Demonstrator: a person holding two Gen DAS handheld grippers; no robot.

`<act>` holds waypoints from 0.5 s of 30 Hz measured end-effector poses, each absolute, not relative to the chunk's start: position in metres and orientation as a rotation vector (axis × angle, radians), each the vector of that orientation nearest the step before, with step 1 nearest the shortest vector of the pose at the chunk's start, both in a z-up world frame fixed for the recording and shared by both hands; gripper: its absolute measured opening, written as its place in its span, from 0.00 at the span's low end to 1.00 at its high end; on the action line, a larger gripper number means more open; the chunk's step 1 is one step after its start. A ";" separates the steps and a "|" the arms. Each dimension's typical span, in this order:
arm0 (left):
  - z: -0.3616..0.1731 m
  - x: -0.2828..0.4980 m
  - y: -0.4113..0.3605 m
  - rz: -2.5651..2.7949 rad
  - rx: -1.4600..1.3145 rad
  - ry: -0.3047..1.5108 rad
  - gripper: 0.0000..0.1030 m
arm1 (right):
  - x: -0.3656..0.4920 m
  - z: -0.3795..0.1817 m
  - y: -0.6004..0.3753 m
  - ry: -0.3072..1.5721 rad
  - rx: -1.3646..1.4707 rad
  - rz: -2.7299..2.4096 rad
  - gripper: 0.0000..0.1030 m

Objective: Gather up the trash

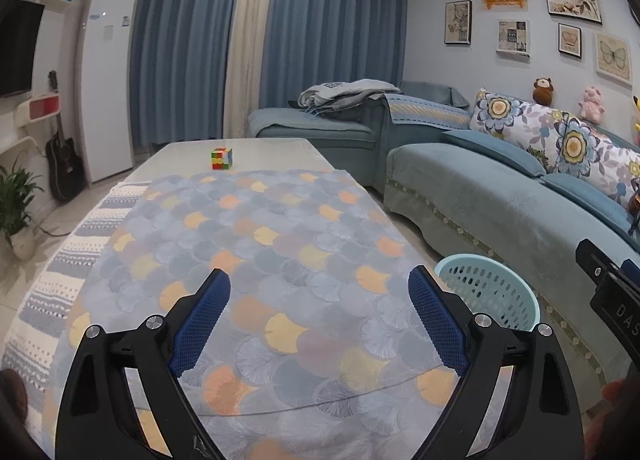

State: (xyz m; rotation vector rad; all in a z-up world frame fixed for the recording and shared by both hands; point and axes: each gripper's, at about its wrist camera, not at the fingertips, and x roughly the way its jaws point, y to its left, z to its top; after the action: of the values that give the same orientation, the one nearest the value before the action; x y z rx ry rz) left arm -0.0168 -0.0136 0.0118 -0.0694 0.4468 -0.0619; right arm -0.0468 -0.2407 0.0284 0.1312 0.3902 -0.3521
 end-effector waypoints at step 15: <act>0.013 -0.017 -0.009 -0.056 -0.084 0.447 0.86 | -0.046 0.027 -0.237 0.397 0.115 -0.337 0.83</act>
State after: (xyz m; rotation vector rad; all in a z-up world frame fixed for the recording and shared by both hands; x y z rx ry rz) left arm -0.0171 -0.0089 0.0133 -0.0844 0.4467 -0.0555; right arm -0.0456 -0.2371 0.0265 0.1154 0.3974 -0.3369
